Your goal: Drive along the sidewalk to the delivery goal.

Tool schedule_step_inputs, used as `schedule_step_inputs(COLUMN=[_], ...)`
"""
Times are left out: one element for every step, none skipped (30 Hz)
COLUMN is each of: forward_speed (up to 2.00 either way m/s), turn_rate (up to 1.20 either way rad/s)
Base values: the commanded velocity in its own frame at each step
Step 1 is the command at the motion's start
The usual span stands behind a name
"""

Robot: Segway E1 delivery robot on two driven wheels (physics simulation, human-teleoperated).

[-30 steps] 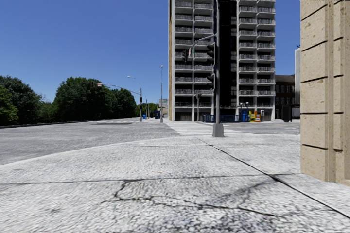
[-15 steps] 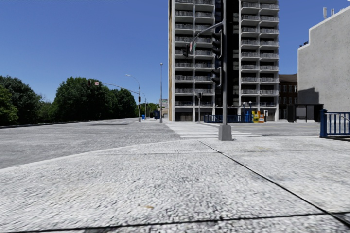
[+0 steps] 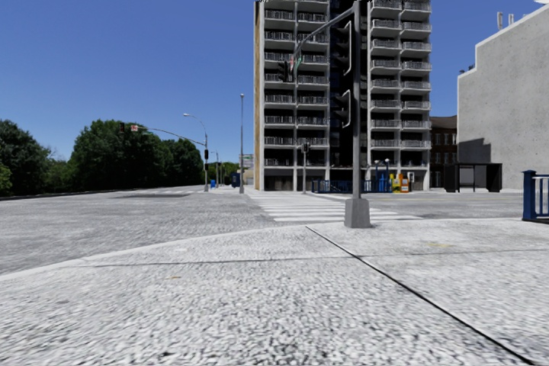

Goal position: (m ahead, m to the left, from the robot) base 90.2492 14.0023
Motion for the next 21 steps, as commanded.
schedule_step_inputs(forward_speed=[2.0,2.0,2.0,2.0,2.0,2.0,2.0,2.0,2.0,2.0,2.0,2.0,2.0,2.0,2.0,2.0,2.0,2.0,2.0,2.0,2.0], turn_rate=[-0.41,-0.42,-0.42,-0.42,-0.42,-0.42,-0.42,-0.43,-0.43,-0.43,-0.44,-0.51,-0.66,-0.78,-0.78,-0.81,-0.82,-0.82,-0.82,-0.82,-0.83])
